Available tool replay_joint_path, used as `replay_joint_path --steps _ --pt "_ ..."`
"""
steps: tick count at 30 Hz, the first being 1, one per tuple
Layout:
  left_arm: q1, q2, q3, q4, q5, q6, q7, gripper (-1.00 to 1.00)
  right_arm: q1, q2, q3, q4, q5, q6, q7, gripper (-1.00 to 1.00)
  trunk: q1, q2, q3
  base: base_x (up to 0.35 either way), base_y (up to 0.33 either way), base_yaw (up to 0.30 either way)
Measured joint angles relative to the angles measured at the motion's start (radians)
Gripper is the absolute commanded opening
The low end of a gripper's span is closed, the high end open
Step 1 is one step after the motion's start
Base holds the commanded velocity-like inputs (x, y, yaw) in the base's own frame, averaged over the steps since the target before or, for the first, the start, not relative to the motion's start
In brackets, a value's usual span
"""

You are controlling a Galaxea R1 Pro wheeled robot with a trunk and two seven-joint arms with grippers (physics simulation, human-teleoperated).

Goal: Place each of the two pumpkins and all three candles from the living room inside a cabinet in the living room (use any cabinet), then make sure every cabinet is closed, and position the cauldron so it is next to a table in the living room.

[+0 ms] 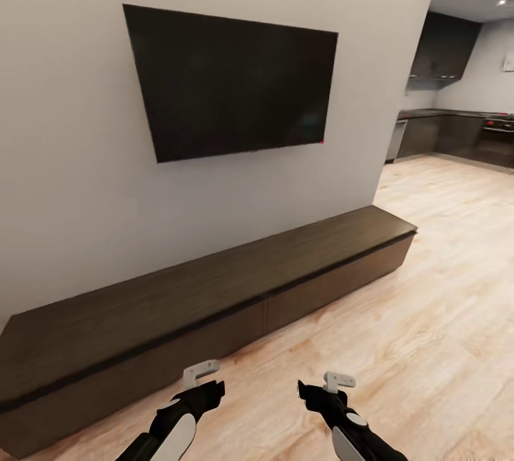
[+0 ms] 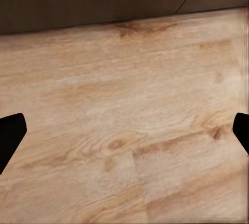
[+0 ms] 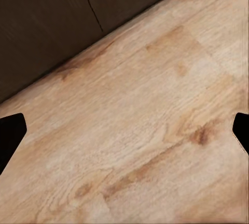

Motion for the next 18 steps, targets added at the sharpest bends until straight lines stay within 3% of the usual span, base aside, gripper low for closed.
replay_joint_path --steps 18 --pt "0.000 0.000 0.001 0.007 0.001 0.001 0.000 1.00 0.000 -0.002 0.000 0.001 0.000 0.000 0.000 1.00 -0.069 0.126 0.075 0.000 0.000 -0.248"
